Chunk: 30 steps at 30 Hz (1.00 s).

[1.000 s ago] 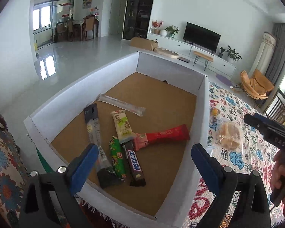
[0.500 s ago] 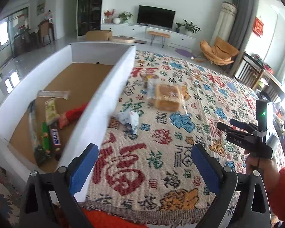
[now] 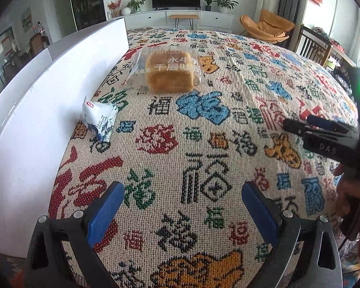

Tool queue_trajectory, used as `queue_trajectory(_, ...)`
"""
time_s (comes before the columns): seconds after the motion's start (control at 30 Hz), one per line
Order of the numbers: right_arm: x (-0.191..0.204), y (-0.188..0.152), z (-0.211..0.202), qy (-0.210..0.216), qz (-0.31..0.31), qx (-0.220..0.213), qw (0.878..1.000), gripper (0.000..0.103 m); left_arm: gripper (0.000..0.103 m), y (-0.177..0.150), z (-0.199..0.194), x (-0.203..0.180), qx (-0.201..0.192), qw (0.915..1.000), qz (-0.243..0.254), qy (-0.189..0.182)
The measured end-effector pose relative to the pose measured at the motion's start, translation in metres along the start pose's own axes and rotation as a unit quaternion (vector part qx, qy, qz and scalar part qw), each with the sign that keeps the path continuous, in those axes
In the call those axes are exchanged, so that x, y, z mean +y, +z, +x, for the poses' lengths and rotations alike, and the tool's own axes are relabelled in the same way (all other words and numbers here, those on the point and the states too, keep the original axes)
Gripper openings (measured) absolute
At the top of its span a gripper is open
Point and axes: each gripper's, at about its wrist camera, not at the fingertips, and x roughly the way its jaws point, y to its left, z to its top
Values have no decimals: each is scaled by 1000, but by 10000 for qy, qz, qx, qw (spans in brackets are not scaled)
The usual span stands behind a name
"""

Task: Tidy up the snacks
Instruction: 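Move both tools back over the blanket toward the remaining snacks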

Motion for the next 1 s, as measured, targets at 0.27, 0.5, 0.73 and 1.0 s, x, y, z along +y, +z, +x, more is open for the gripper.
queue_trajectory(0.27, 10, -1, 4, -191, -217, 76, 9996, 82, 98, -10, 11, 11, 164, 9996, -249, 33)
queue_trajectory(0.5, 9, -1, 3, -199, -217, 77, 9995, 82, 101, -11, 16, 18, 203, 9990, -390, 59)
queue_trajectory(0.73, 9, -1, 3, -197, -216, 79, 9995, 82, 103, -10, 18, 15, 238, 9991, -329, 101)
queue_trajectory(1.0, 8, -1, 3, -193, -214, 79, 9996, 82, 102, -15, 10, 52, 95, 9917, -1274, 154)
